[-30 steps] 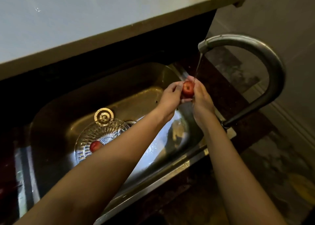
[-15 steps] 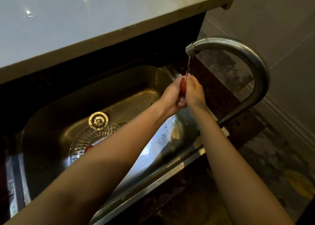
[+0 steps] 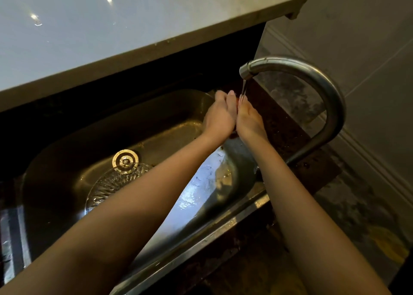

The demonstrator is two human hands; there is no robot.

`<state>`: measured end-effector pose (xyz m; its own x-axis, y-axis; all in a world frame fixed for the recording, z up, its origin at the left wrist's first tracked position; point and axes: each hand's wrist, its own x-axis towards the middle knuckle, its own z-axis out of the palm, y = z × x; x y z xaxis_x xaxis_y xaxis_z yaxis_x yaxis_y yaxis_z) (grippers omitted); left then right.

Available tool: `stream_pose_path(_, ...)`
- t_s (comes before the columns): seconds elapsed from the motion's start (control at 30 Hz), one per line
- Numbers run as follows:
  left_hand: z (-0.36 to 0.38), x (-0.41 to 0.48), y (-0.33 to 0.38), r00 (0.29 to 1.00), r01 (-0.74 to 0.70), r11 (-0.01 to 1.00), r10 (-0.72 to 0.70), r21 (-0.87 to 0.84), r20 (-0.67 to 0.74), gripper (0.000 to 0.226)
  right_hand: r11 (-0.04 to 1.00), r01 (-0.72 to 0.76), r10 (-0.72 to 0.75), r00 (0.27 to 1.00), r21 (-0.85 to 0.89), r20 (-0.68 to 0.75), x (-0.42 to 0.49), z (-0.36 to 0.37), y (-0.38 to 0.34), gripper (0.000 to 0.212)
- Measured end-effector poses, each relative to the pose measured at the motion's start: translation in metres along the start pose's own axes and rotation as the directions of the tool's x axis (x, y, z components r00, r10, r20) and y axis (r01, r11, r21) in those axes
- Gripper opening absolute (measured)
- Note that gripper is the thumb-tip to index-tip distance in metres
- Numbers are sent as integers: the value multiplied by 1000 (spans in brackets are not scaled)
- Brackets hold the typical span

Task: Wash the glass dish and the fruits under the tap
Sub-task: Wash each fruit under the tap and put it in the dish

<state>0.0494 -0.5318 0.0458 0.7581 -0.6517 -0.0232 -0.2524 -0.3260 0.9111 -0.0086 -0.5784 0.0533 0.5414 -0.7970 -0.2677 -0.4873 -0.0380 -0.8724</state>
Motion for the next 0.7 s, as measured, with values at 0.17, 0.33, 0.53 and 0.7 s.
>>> stream_pose_path(0.17, -7, -7, -10, 904, -417, 846, 426, 333, 51, 27, 970, -244, 242, 969, 24, 47, 6, -13, -10, 51)
stream_pose_path(0.33, -7, -6, 2, 964, -256, 929, 264, 267, 6, 35, 985, -156, 151, 986, -74, -66, 3, -6, -12, 58)
stream_pose_path(0.53, -14, 10, 13, 897, 303, 944, -238, -129, 372, 47, 923, 118, -192, 966, -366, -172, -8, -5, 0, 56)
stream_pose_path(0.7, -10, -2, 4, 995, -87, 950, 69, 300, 73, 39, 990, -139, 140, 987, 14, -82, -8, 0, -3, 55)
